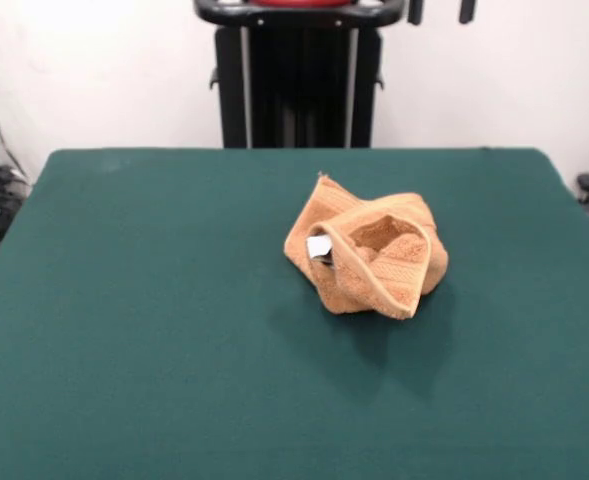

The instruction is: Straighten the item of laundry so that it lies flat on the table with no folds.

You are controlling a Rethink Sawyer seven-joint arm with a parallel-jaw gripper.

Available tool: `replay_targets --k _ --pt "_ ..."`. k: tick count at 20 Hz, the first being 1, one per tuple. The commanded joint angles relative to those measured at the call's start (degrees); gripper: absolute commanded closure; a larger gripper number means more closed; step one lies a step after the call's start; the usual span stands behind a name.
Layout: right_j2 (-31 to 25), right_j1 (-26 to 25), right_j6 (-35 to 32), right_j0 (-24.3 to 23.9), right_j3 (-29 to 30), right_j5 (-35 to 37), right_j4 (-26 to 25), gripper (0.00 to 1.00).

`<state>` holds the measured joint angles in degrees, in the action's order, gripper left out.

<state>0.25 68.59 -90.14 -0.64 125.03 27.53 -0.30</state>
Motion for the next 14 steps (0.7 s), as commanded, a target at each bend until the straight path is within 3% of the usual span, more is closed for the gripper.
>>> replay_targets --k 1,5,11,14 --pt "1.11 -4.92 -13.01 2.64 0.23 -1.00 -1.34 0.00" --pt "6.68 -3.39 -19.97 10.20 -3.93 5.10 -4.06 0.00" --pt "11.71 -3.36 -26.75 19.33 -8.71 12.85 -2.66 0.00" --pt "12.88 -5.15 -28.53 21.51 -10.17 13.00 -1.62 0.00"
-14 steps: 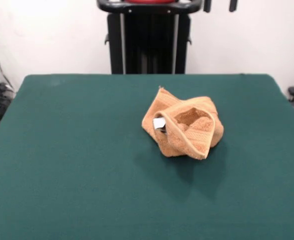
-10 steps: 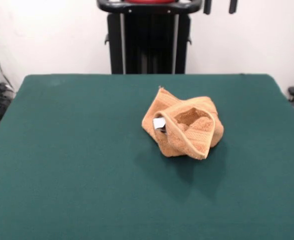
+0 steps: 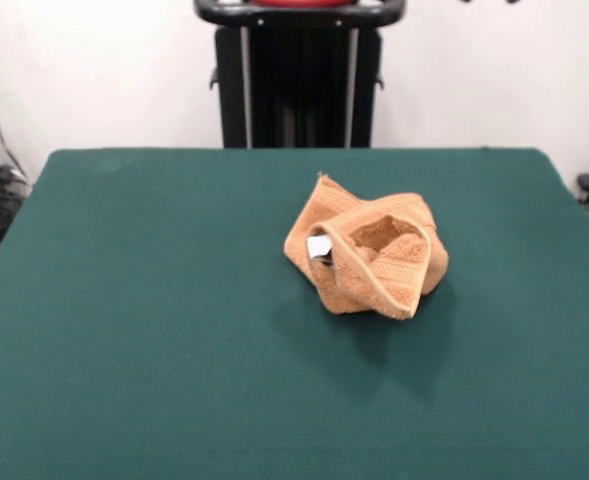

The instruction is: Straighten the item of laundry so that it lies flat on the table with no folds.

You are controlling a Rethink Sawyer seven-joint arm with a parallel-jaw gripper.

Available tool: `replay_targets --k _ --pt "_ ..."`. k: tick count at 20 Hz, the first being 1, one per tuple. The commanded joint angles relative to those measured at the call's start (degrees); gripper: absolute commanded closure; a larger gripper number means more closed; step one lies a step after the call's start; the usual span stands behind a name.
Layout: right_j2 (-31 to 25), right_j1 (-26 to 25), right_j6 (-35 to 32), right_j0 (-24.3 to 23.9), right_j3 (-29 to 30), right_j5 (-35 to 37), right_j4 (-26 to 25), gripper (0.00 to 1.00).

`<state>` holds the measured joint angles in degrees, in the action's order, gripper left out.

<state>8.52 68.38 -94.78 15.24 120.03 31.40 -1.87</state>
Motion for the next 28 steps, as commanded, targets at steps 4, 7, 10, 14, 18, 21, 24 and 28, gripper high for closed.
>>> replay_targets --k 4,7,10,14,18,21,24,28 --pt "4.50 -5.10 -22.78 5.06 -4.10 7.67 0.77 0.00" --pt "3.21 -5.66 -20.98 2.87 -2.59 5.25 1.22 0.00" --pt "2.14 -6.67 -20.59 1.48 -1.96 2.58 0.50 0.00" --pt "-0.57 -8.25 -17.41 -2.13 -0.52 -1.60 1.09 0.00" --pt "-3.39 -9.21 -14.64 -6.30 2.56 -7.58 1.38 0.00" --pt "-5.48 -8.99 -12.44 -9.52 4.87 -11.42 0.62 0.00" --pt "-7.62 -8.01 -10.96 -12.75 7.55 -14.68 -0.34 0.00" --pt "-8.51 -5.28 -10.55 -14.86 10.63 -17.71 -2.93 0.00"
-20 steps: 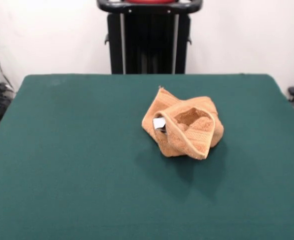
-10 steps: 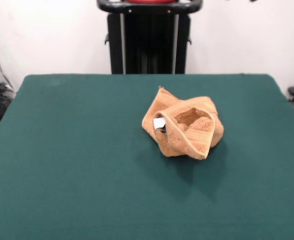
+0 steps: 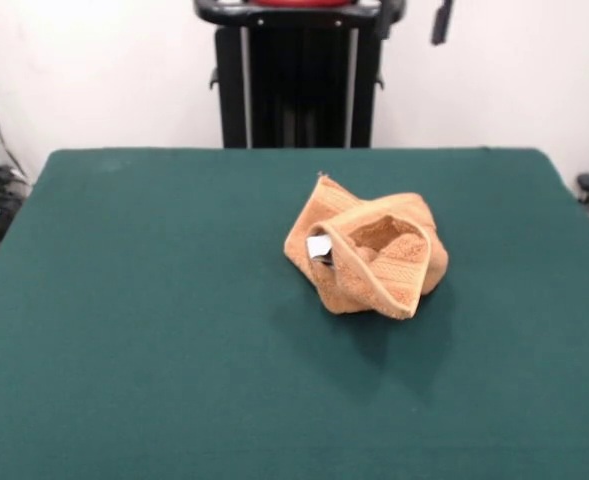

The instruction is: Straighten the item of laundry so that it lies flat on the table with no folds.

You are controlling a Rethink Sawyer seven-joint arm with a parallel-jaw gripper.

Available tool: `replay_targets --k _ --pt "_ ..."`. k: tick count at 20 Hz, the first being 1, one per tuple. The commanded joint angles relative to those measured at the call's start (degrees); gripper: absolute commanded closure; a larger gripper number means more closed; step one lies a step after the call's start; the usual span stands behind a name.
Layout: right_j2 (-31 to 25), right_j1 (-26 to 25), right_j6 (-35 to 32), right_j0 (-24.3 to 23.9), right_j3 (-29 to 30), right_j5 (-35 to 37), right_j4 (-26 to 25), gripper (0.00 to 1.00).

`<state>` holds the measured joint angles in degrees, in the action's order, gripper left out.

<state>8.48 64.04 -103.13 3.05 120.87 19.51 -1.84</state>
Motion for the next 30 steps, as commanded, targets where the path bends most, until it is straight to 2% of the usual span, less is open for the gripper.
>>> replay_targets --k 1,5,12,16,23,26,30 --pt "-8.51 0.02 -2.08 -2.82 10.43 -5.99 -3.37 0.00" --pt "-11.54 5.88 -0.87 -6.45 16.09 -6.86 -2.90 0.00" --pt "-24.92 15.64 2.20 -18.56 28.23 -9.32 2.47 0.00" --pt "-29.33 18.62 1.44 -21.60 31.44 -10.41 3.48 0.00" --pt "-29.20 18.13 0.09 -21.48 29.69 -8.66 1.11 0.00" --pt "-27.46 14.90 -0.76 -20.23 25.89 -6.92 -1.76 0.00" --pt "-26.57 8.16 -0.74 -19.74 19.36 -4.30 -4.62 0.00"
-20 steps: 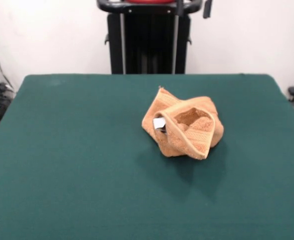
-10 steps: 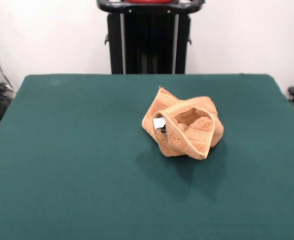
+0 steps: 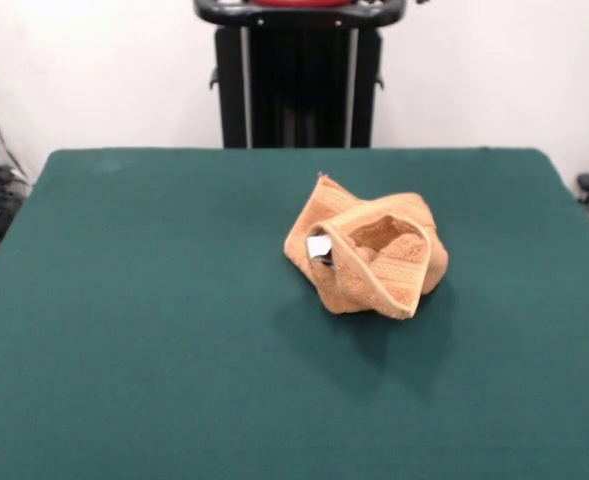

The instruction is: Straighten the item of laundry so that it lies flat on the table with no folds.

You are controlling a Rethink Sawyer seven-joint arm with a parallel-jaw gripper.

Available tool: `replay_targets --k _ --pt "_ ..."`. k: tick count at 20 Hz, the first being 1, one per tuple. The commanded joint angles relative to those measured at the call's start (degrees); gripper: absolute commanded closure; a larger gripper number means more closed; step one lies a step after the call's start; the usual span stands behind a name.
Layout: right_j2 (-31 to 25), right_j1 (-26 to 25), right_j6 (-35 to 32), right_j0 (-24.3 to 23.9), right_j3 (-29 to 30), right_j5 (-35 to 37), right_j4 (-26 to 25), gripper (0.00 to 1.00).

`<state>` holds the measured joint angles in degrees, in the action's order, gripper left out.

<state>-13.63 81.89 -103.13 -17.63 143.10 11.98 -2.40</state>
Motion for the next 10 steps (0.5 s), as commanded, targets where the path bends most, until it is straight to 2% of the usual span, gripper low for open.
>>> replay_targets --k 1,4,10 --pt "-4.26 -11.20 -0.56 1.06 -4.72 4.33 -4.67 0.00" --pt "-3.64 -14.99 -0.06 1.77 -10.32 7.95 -6.33 0.00" --pt "-1.66 -18.77 -1.74 4.88 -18.88 13.67 -9.54 0.00"
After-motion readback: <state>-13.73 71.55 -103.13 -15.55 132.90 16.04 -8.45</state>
